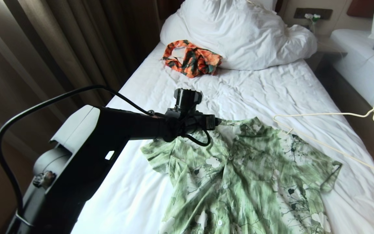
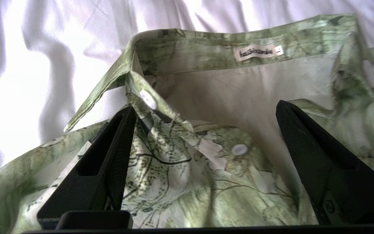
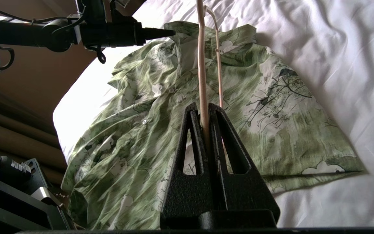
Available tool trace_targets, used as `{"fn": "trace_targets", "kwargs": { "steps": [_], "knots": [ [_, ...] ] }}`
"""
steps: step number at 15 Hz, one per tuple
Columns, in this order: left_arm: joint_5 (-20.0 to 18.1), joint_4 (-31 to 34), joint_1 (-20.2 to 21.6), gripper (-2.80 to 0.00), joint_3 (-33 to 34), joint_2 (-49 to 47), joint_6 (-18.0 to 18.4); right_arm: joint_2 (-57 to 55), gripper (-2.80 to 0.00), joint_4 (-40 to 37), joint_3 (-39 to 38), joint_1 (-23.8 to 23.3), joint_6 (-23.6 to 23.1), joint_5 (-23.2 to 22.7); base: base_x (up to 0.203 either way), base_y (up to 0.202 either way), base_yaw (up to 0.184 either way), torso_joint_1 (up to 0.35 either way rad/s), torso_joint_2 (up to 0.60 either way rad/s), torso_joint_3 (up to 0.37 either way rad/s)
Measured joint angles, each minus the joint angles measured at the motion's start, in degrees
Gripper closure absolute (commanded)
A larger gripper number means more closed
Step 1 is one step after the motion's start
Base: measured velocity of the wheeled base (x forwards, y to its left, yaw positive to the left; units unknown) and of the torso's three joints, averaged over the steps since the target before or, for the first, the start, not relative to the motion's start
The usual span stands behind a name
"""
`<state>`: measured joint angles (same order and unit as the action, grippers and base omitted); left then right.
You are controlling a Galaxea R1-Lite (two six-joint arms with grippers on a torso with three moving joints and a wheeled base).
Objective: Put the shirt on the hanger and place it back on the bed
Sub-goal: Lift the shirt and hanger
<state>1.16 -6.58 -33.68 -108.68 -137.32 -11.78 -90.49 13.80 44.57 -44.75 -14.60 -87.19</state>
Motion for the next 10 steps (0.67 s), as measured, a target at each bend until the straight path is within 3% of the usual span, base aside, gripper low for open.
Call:
{"fn": "trace_targets", "kwargs": {
  "steps": [4,10],
  "knots": [
    [2.7,0.3,0.6,-2.8,-2.5,-2.6,3.3,-0.4,0.0,0.1,0.3,0.4,-0.1,0.0,0.0,0.0,0.0,0.0,0.0,0.0],
    [3.0,-2.0,0.7,-2.8,-2.9,-3.9,3.6,-0.8,0.0,0.2,0.0,0.5,-0.3,0.0,0.0,0.0,0.0,0.0,0.0,0.0]
  ]
}}
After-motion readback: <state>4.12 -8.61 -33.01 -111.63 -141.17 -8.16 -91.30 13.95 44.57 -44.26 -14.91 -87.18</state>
